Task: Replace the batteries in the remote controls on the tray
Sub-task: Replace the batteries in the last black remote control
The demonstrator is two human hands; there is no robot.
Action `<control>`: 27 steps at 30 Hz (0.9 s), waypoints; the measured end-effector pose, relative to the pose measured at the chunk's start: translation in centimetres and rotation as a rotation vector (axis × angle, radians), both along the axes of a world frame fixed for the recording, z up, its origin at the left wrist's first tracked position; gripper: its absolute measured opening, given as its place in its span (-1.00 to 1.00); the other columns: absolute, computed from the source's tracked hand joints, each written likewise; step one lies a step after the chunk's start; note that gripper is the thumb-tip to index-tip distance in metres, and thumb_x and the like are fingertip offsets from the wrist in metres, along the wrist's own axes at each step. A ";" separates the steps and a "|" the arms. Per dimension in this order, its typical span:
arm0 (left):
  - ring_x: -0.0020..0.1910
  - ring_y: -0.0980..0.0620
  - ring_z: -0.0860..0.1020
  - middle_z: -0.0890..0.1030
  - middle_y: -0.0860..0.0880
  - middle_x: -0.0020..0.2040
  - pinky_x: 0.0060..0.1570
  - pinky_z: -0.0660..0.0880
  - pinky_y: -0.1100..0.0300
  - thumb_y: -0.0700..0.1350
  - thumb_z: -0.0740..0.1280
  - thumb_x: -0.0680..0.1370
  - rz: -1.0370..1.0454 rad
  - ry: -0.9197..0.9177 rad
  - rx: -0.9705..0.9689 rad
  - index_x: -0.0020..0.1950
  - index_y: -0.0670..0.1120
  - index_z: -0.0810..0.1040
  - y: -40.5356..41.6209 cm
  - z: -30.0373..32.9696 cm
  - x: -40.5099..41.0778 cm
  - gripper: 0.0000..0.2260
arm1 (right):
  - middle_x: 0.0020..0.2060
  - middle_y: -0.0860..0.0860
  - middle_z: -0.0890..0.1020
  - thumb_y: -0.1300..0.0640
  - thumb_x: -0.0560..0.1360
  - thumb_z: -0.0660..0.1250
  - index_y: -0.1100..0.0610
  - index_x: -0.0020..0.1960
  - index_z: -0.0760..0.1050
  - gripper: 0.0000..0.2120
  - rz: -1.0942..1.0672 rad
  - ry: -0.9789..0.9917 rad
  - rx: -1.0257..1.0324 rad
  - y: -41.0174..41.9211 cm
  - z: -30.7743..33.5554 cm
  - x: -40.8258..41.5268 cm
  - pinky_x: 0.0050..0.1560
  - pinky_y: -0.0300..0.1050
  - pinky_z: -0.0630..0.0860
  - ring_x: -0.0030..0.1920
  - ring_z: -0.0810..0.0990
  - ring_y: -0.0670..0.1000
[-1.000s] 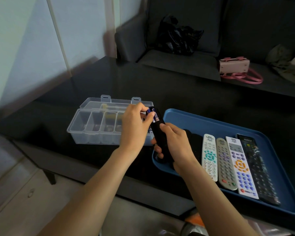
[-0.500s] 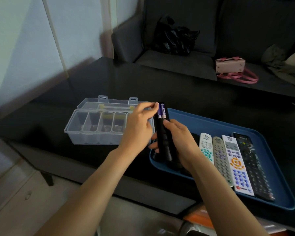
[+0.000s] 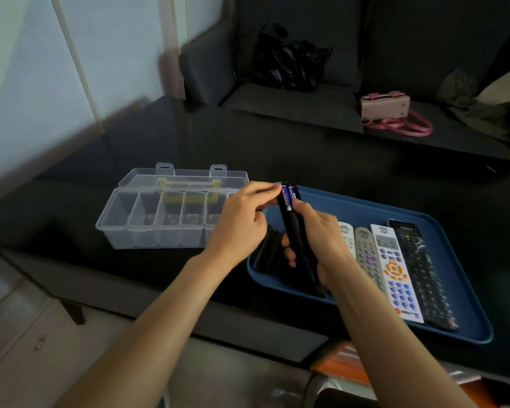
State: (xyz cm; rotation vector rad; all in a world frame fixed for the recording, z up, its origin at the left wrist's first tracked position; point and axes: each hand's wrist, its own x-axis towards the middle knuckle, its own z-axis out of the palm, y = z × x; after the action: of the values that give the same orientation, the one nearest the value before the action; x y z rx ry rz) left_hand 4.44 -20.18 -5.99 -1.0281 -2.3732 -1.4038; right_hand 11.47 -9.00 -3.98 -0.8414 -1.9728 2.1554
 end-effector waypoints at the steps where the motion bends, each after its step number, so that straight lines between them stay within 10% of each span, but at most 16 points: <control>1: 0.03 0.15 0.48 0.51 -0.02 0.22 0.02 0.33 0.53 -0.48 0.16 0.45 0.014 0.006 -0.053 0.30 -0.15 0.49 0.0 0.0 -0.1 -0.52 | -0.46 0.16 0.52 -0.05 0.60 0.18 0.19 -0.16 0.48 -0.67 -0.004 -0.010 0.002 0.2 -0.1 0.1 -0.51 -0.16 0.39 -0.56 0.43 0.07; 9: 0.38 -0.01 0.21 0.36 0.01 0.39 0.32 0.13 0.06 0.10 0.22 0.55 0.025 0.370 -0.804 0.19 -0.04 0.58 -0.5 -1.6 -0.1 -0.67 | -0.33 0.19 0.59 -0.08 0.63 0.06 0.20 0.06 0.46 -0.63 -0.030 -0.098 0.078 1.5 -1.2 0.4 -0.42 -0.10 0.49 -0.48 0.51 0.10; 15: 0.46 -0.03 0.01 0.11 0.00 0.52 0.36 -0.01 0.00 0.23 0.12 0.54 -0.006 0.325 -1.009 0.11 -0.08 0.62 0.7 -2.2 0.9 -0.53 | -0.29 0.19 0.59 -0.04 0.64 0.07 0.18 0.10 0.43 -0.69 0.011 -0.109 0.089 1.9 -1.4 0.8 -0.39 -0.08 0.50 -0.46 0.53 0.09; 22: 0.38 -0.04 0.20 0.36 -0.05 0.38 0.25 0.14 0.06 -0.05 0.22 0.54 0.051 0.269 -0.787 0.10 -0.12 0.59 1.6 -2.4 1.0 -0.74 | -0.29 0.17 0.56 0.19 0.60 0.07 0.20 0.05 0.41 -0.83 0.034 -0.087 0.100 2.6 -1.3 1.2 -0.41 -0.12 0.45 -0.46 0.50 0.09; 27: -0.30 0.13 0.48 0.50 0.04 -0.27 -0.33 0.34 0.38 -0.16 0.35 0.51 0.208 -0.059 -0.132 -0.06 -0.15 0.55 1.6 -0.8 0.0 -0.93 | -0.28 0.16 0.59 0.25 0.59 0.07 0.24 0.13 0.34 -0.85 0.008 0.009 0.069 3.2 -1.2 1.2 -0.45 -0.13 0.48 -0.48 0.51 0.05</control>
State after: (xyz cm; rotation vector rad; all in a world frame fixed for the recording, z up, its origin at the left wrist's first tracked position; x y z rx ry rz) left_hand 4.44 -18.60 -6.77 -0.7505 -2.5590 -1.2354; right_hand 12.69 -5.83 -5.20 -0.8136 -2.0375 2.0778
